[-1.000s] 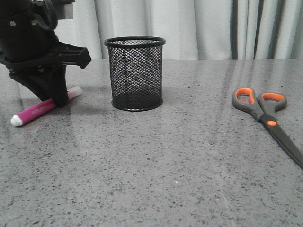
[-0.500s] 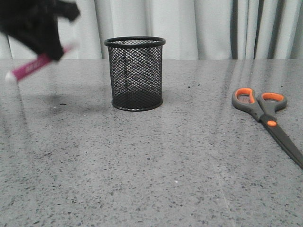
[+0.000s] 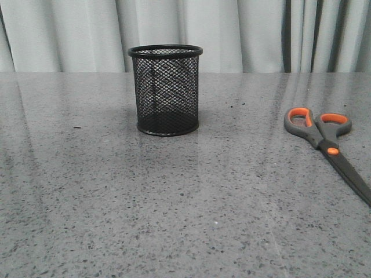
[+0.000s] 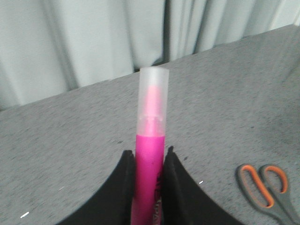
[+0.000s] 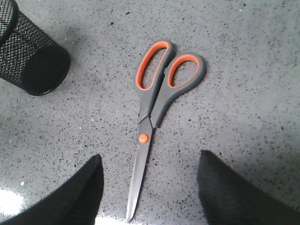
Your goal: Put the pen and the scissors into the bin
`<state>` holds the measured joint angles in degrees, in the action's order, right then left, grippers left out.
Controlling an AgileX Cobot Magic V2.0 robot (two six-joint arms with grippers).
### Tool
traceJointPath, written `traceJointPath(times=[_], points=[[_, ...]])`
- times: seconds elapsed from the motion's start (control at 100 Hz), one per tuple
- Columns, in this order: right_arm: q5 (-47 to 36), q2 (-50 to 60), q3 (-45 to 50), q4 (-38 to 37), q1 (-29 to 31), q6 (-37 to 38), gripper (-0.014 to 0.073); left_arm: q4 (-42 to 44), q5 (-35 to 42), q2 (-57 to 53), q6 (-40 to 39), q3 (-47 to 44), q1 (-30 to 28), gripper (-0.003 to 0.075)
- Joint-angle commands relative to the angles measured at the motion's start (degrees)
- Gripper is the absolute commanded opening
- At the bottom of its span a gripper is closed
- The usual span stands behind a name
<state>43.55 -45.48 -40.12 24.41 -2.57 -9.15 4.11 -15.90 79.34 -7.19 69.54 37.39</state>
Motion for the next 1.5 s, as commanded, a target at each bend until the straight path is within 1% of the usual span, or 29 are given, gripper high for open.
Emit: traceJointPath(times=[0.0, 0.12, 0.19, 0.38, 0.66, 0.71, 0.76, 0.83, 0.88, 0.93, 0.98, 1.13, 1.26, 1.49], points=[[-2.9, 0.1, -2.2, 1.2, 0.1, -0.7, 0.0395, -0.4, 7.8, 0.8, -0.5, 1.4, 1.4, -0.002], [-2.5, 0.1, -2.2, 1.2, 0.1, -0.7, 0.0395, -0.4, 11.7, 4.5, -0.5, 1.4, 2.5, -0.002], [-2.4, 0.1, -2.2, 1.2, 0.1, -0.7, 0.0395, -0.4, 12.5, 6.5, -0.5, 1.4, 2.9, -0.002], [-2.4, 0.1, -2.2, 1.2, 0.1, -0.7, 0.0395, -0.4, 11.0, 10.8, -0.5, 1.4, 2.9, -0.002], [-2.4, 0.1, -2.2, 1.2, 0.1, -0.7, 0.0395, -0.4, 10.8, 11.8, -0.5, 1.4, 2.9, -0.0015], [-2.4, 0.1, -2.2, 1.2, 0.1, -0.7, 0.0395, -0.4, 10.8, 11.8, -0.5, 1.4, 2.9, 0.0006], [-2.4, 0.1, -2.2, 1.2, 0.1, -0.7, 0.0395, -0.4, 10.8, 11.8, -0.6, 1.4, 2.9, 0.0057], [-2.5, 0.1, -2.2, 1.2, 0.1, -0.7, 0.0395, -0.4, 10.8, 11.8, -0.6, 1.4, 2.9, 0.0166], [-2.5, 0.1, -2.2, 1.2, 0.1, -0.7, 0.0395, -0.4, 10.8, 11.8, -0.6, 1.4, 2.9, 0.0265], [-2.5, 0.1, -2.2, 1.2, 0.1, -0.7, 0.0395, -0.4, 10.8, 11.7, -0.6, 1.4, 2.9, 0.0333], [-2.5, 0.1, -2.2, 1.2, 0.1, -0.7, 0.0395, -0.4, 10.8, 11.3, -0.6, 1.4, 2.9, 0.0369], [-2.5, 0.1, -2.2, 1.2, 0.1, -0.7, 0.0395, -0.4, 9.5, 8.7, -0.6, 1.4, 2.8, 0.0366], [-2.5, 0.0, -2.2, 1.5, 0.1, -0.7, 0.0395, -0.4, 7.3, 5.5, -0.6, 1.4, 0.9, 0.0366], [-2.3, -0.1, -2.2, 2.2, 0.1, -0.7, 0.0395, -0.2, -5.0, -0.7, -0.6, 1.4, -5.3, 0.0366]])
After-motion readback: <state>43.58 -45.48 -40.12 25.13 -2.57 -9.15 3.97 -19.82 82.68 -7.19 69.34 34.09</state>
